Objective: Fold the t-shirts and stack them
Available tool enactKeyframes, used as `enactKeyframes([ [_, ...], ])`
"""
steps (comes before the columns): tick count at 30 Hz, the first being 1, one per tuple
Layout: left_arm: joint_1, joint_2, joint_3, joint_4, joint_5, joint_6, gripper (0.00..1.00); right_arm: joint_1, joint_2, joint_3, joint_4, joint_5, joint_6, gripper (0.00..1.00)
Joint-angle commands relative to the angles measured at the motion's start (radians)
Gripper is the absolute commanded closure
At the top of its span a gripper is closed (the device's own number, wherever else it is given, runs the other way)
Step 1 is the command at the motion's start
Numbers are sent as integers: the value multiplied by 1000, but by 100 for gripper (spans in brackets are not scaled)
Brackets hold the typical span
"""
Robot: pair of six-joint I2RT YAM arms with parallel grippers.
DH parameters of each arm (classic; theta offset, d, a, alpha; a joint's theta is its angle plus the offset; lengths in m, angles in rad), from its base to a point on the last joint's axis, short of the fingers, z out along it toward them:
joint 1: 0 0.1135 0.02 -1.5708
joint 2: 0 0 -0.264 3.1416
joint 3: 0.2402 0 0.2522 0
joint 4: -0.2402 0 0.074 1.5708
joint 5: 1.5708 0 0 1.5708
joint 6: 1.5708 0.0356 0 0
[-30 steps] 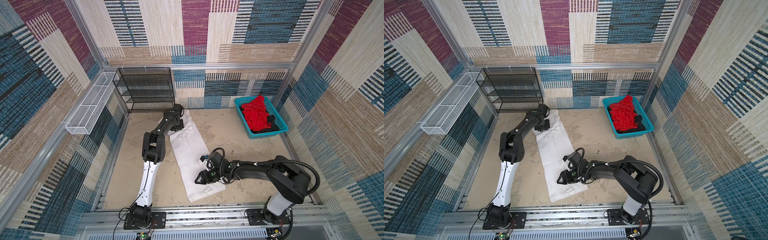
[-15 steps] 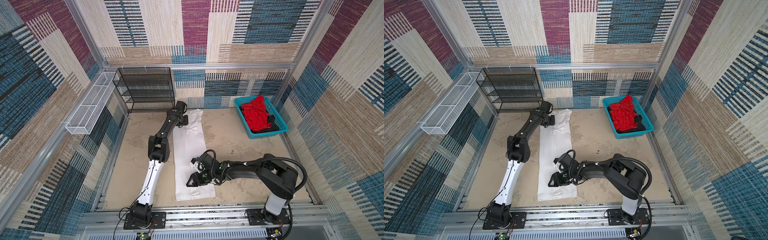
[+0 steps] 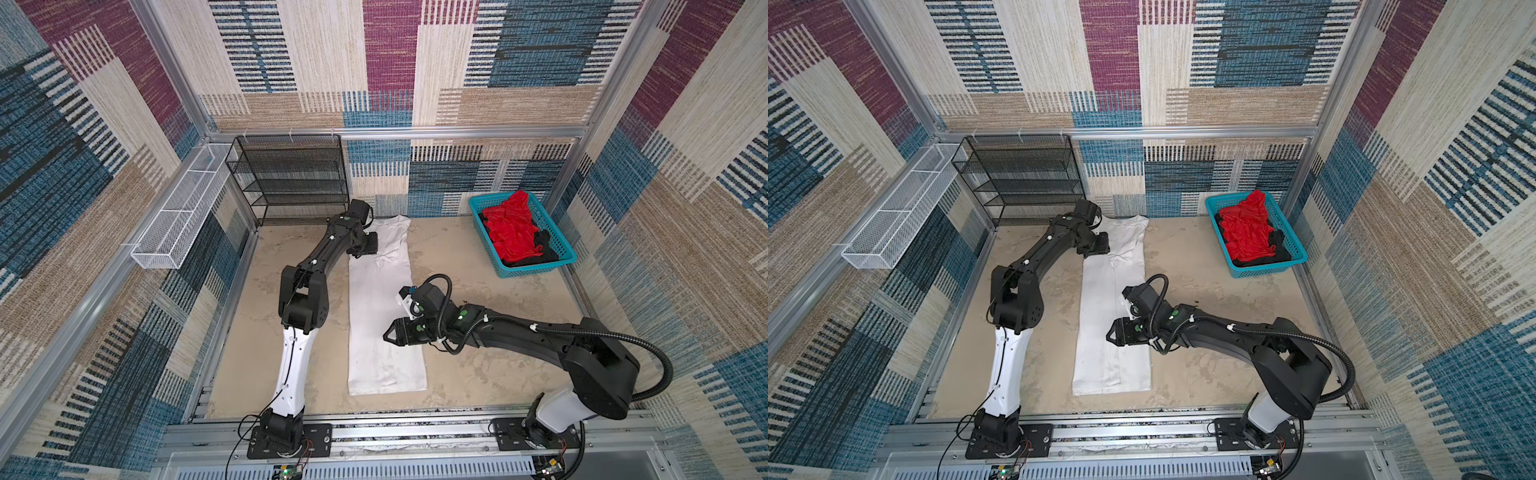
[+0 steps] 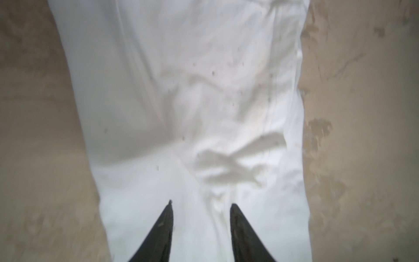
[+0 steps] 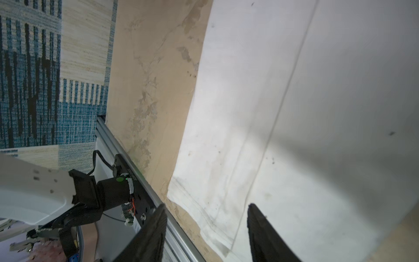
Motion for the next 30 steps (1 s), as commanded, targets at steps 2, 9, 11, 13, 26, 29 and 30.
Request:
enactKeyframes([
  [2,-30,-241,-374,74,-6,-40,57,-42,6,2,-30,54,-52,43],
  [9,-72,-506,-804,219,60,-131,57,-55,98,17,8,42,-72,50],
  [11,-83,-535,-856,225,71,-147,58,-56,105,-3,21,29,-61,51],
  [13,-100,-566,-900,226,70,-159,58,-55,90,-50,41,10,-45,51],
  [26,-233,-747,-1130,183,19,-286,59,20,-62,-278,54,-44,72,51],
  [29,-264,-797,-1190,173,27,-323,59,31,-94,-313,33,-42,90,51],
  [30,-276,-812,-1212,178,31,-337,59,33,-102,-323,25,-44,94,51],
])
